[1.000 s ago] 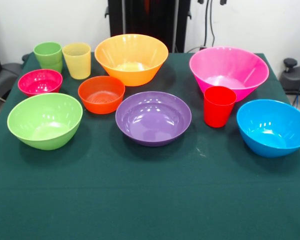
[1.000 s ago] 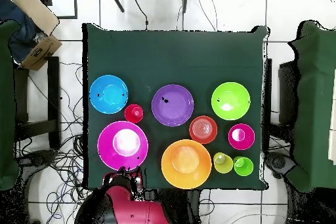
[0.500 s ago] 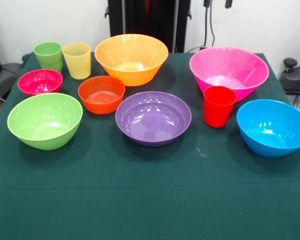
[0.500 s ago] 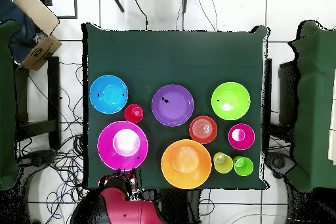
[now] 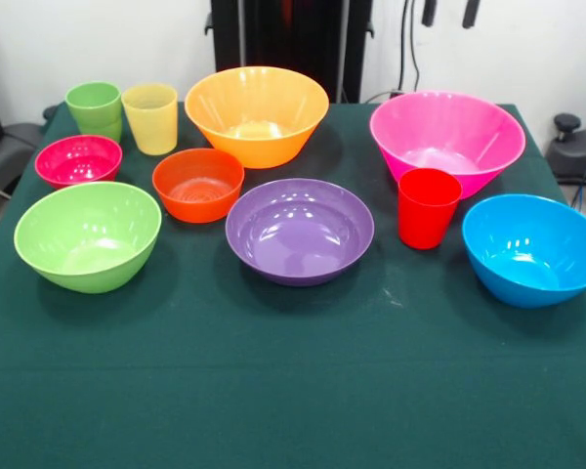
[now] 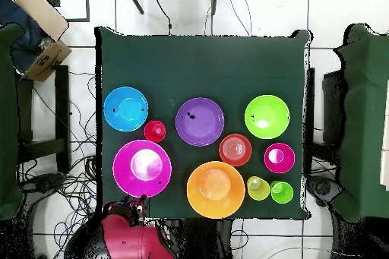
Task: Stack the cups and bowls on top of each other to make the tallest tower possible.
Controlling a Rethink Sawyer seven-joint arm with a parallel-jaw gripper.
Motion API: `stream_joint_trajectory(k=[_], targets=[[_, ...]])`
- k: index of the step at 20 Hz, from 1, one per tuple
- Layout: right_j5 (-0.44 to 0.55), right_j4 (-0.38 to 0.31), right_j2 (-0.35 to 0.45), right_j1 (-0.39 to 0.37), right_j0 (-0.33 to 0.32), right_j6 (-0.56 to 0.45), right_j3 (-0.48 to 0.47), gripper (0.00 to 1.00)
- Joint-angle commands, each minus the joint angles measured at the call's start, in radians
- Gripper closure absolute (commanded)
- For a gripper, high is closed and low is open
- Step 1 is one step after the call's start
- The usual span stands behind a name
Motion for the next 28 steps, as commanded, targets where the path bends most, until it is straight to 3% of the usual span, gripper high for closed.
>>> stream_joint_trajectory(k=[1,3,7,9,11,14,20,28], targets=[[0.069,0.060,-0.019,0.095,0.063,0.222,-0.076,0.00],[0.050,0.070,-0.011,0.096,0.061,0.244,-0.055,0.00],[0.101,0.058,-0.079,0.084,0.128,0.264,-0.077,0.00],[0.054,0.040,-0.043,0.087,0.106,0.250,-0.071,0.00],[0.072,0.045,-0.032,0.082,0.101,0.261,-0.056,0.00],[0.061,0.064,0.085,0.086,0.003,0.255,-0.002,0.00],[0.067,0.053,0.038,0.086,0.050,0.285,-0.018,0.00],[0.040,0.068,0.056,0.087,0.039,0.305,0.003,0.00]])
